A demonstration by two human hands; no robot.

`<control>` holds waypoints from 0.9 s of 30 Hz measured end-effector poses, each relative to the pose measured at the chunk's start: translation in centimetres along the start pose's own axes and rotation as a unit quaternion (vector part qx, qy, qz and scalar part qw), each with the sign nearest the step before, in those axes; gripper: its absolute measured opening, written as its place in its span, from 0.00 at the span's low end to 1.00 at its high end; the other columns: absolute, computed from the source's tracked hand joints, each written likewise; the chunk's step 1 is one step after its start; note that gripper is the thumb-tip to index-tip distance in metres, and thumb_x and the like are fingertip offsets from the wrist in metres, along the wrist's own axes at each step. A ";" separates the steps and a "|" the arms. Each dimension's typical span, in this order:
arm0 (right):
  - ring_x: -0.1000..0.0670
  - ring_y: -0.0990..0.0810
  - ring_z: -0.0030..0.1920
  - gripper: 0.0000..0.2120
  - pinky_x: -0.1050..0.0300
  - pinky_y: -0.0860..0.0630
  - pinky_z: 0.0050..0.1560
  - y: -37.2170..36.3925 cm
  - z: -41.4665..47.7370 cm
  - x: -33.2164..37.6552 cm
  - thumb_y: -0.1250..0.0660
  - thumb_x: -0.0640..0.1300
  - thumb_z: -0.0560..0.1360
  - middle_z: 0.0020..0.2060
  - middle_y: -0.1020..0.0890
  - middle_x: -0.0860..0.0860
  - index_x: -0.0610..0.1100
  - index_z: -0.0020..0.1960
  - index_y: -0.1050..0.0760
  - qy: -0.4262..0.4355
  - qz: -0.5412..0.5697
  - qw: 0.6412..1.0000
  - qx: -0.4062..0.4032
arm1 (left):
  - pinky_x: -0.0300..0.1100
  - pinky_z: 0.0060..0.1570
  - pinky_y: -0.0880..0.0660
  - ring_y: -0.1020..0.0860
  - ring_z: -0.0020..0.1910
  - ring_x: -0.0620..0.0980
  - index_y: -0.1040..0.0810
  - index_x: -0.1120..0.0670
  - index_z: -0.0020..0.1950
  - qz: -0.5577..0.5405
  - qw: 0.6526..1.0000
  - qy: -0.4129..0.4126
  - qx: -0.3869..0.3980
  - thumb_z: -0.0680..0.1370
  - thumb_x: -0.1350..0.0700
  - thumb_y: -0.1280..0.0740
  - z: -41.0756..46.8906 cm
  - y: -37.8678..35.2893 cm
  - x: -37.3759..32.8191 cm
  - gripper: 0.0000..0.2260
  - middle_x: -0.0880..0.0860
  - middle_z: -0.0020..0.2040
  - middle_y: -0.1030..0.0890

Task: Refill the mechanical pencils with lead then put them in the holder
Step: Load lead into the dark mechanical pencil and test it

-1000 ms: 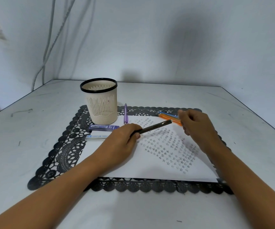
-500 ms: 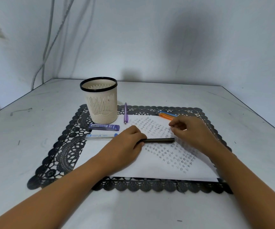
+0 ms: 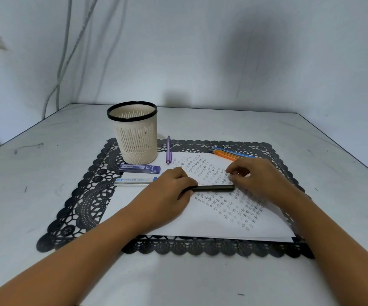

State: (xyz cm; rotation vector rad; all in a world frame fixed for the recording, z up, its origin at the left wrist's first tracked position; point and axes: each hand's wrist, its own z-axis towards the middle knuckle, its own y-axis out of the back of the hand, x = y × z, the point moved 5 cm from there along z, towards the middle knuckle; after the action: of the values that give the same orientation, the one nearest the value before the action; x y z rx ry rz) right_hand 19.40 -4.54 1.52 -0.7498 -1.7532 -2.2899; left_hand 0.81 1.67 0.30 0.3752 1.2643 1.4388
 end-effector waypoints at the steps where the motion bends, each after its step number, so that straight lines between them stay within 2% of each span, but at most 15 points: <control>1: 0.63 0.25 0.42 0.08 0.75 0.32 0.39 0.0 0.0 0.0 0.32 0.42 0.74 0.44 0.21 0.55 0.47 0.53 0.21 0.001 0.000 1.000 0.000 | 0.33 0.49 0.33 0.31 0.48 0.40 0.24 0.51 0.61 -0.003 1.000 -0.001 0.002 0.78 0.55 0.39 0.0 0.1 0.0 0.12 0.46 0.51 0.27; 5: 0.63 0.25 0.41 0.08 0.76 0.33 0.40 -0.1 0.0 0.2 0.32 0.41 0.73 0.41 0.22 0.57 0.46 0.52 0.20 0.008 -0.007 1.000 -0.003 | 0.38 0.50 0.29 0.30 0.49 0.42 0.23 0.51 0.59 -0.007 1.000 -0.006 0.012 0.77 0.55 0.38 -0.2 0.2 -0.3 0.12 0.47 0.50 0.27; 21: 0.56 0.22 0.44 0.10 0.74 0.32 0.41 -0.1 0.0 -0.1 0.32 0.42 0.74 0.41 0.21 0.55 0.47 0.55 0.22 0.001 0.002 1.000 -0.002 | 0.32 0.50 0.33 0.31 0.51 0.39 0.25 0.50 0.61 -0.003 1.000 -0.010 0.017 0.77 0.51 0.37 -0.2 0.1 -0.2 0.13 0.45 0.51 0.27; 24: 0.60 0.24 0.42 0.10 0.74 0.33 0.37 0.0 0.0 -0.2 0.32 0.44 0.73 0.40 0.22 0.58 0.50 0.54 0.24 -0.014 0.018 1.000 0.003 | 0.32 0.50 0.34 0.30 0.52 0.40 0.25 0.50 0.62 -0.002 1.000 -0.010 0.013 0.77 0.49 0.38 -0.2 0.2 -0.3 0.14 0.45 0.52 0.26; 27: 0.63 0.26 0.40 0.09 0.75 0.35 0.37 0.3 0.1 -0.2 0.33 0.45 0.74 0.38 0.23 0.61 0.50 0.54 0.23 -0.012 0.024 1.000 -0.012 | 0.31 0.49 0.34 0.29 0.51 0.40 0.25 0.50 0.61 -0.002 1.000 -0.009 0.003 0.78 0.48 0.39 -0.1 0.7 -0.4 0.14 0.44 0.52 0.26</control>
State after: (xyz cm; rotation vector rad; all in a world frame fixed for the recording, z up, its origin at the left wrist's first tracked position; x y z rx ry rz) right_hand 19.76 -4.53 1.69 -0.8171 -1.7015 -2.2823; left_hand 0.51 1.43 1.01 0.3886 1.2549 1.4262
